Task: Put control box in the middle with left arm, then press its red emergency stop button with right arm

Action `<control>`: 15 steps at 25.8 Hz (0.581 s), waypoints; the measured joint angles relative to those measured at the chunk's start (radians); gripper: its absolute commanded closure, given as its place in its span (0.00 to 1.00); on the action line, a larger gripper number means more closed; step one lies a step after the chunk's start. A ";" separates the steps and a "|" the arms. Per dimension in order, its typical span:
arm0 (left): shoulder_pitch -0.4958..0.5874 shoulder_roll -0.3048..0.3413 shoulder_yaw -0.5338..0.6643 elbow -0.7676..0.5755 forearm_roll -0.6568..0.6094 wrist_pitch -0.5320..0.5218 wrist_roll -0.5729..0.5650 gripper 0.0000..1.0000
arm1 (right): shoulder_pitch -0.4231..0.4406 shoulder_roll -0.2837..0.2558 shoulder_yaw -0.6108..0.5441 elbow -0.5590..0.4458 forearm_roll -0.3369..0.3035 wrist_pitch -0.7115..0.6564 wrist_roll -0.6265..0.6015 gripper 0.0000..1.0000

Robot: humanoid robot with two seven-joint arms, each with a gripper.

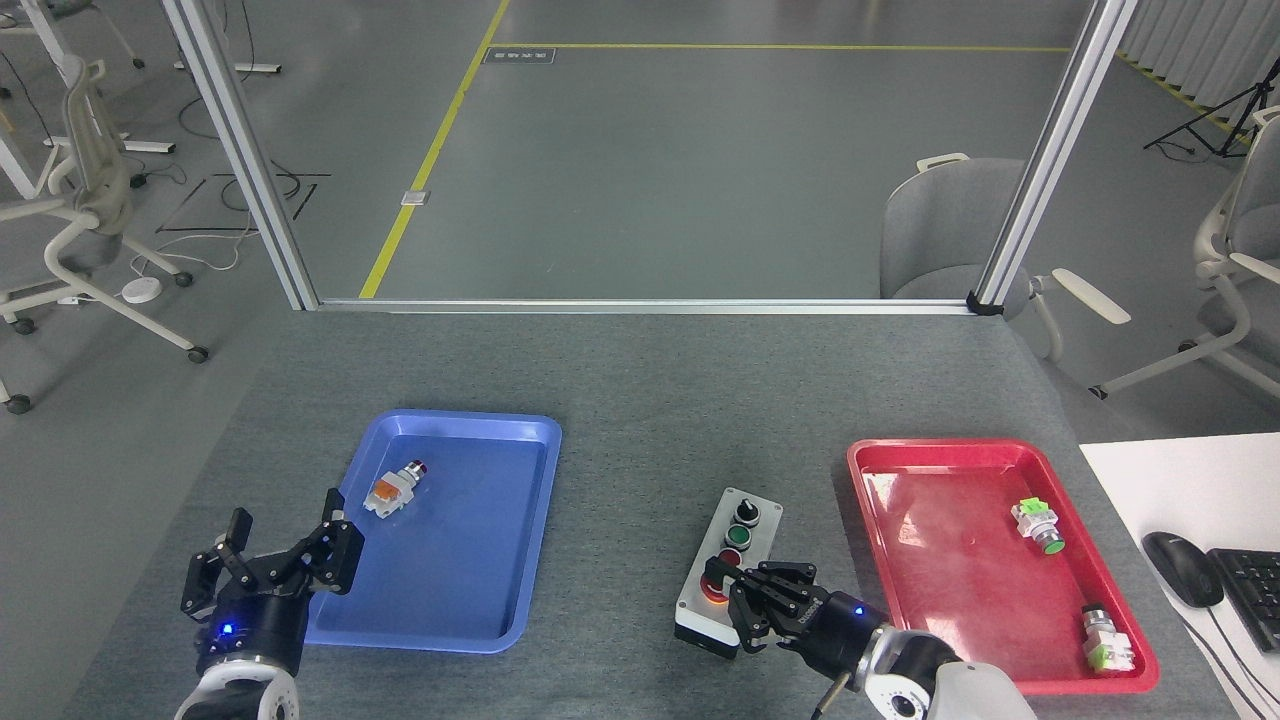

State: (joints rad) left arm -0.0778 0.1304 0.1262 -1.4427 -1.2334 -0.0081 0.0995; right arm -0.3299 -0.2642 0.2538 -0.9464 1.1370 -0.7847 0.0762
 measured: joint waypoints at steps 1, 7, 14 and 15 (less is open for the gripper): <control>0.002 -0.006 -0.004 0.001 0.000 -0.003 0.001 0.01 | 0.001 0.001 0.000 0.001 0.001 0.000 -0.008 1.00; 0.033 -0.089 -0.040 0.006 0.000 -0.004 0.004 0.01 | -0.008 0.006 -0.029 -0.035 -0.064 0.000 0.051 0.01; 0.045 -0.112 -0.048 0.010 -0.005 -0.002 0.001 0.01 | -0.034 -0.010 -0.180 -0.113 -0.313 0.006 0.051 0.01; 0.045 -0.113 -0.048 0.010 -0.004 -0.004 0.002 0.01 | -0.036 -0.019 -0.203 -0.119 -0.324 0.006 0.051 0.01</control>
State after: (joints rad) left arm -0.0330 0.0178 0.0781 -1.4328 -1.2376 -0.0119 0.1019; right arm -0.3658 -0.2829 0.0507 -1.0650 0.8126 -0.7784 0.1268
